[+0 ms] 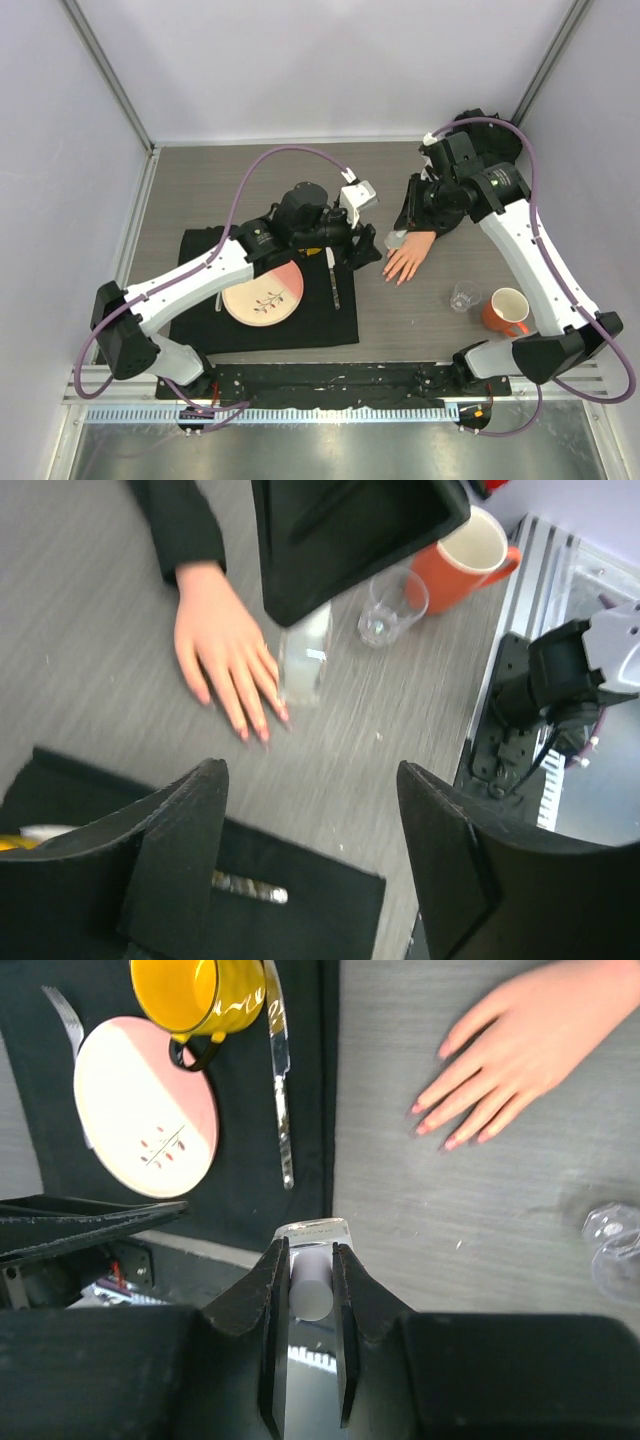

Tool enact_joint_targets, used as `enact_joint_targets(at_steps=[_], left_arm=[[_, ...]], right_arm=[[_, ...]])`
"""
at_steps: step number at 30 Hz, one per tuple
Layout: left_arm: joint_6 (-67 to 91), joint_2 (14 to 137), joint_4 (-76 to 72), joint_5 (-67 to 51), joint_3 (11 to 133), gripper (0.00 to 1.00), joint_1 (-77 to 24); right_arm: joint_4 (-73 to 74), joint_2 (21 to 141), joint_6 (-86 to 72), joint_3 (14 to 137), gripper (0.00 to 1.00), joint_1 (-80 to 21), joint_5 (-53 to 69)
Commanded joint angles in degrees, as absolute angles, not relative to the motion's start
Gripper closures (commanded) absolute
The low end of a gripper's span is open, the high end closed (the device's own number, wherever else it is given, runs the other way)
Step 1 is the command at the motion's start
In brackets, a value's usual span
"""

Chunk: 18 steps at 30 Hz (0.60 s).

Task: Paint the nails

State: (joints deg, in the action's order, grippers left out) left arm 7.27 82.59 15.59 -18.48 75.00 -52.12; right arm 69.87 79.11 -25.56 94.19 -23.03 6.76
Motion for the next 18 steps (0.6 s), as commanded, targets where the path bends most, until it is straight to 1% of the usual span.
enact_joint_targets(at_steps=[1,4,6,12,14,15,18], left_arm=[[2.55,79.63,1.86,-17.14,73.13,0.32,-52.82],[2.11,80.94,0.79,-19.68,73.74,0.34,-52.73],[1.06,82.08,0.70,-21.26,74.70,0.37,-52.73],[0.27,84.11,0.18,-21.88,76.46,0.38,-52.73],[0.18,85.08,0.18,-22.41,76.90,0.40,-52.73],[0.18,85.17,0.09,-22.50,76.90,0.43,-52.82],[0.18,85.25,-2.37,-21.27,76.38,0.46,-52.73]], right_arm=[[73.03,75.41,-29.00,97.64,0.99,-23.03,10.02],[73.21,75.14,-29.88,97.91,0.99,-23.03,11.16],[73.04,75.50,-30.49,98.70,0.99,-23.03,13.00],[73.74,78.13,-31.99,105.11,0.99,-23.03,14.58],[73.30,78.40,-32.34,105.73,0.99,-23.03,15.12],[73.04,78.40,-32.26,105.91,0.99,-22.94,15.03],[74.26,79.80,-32.08,107.75,0.99,-23.03,15.47]])
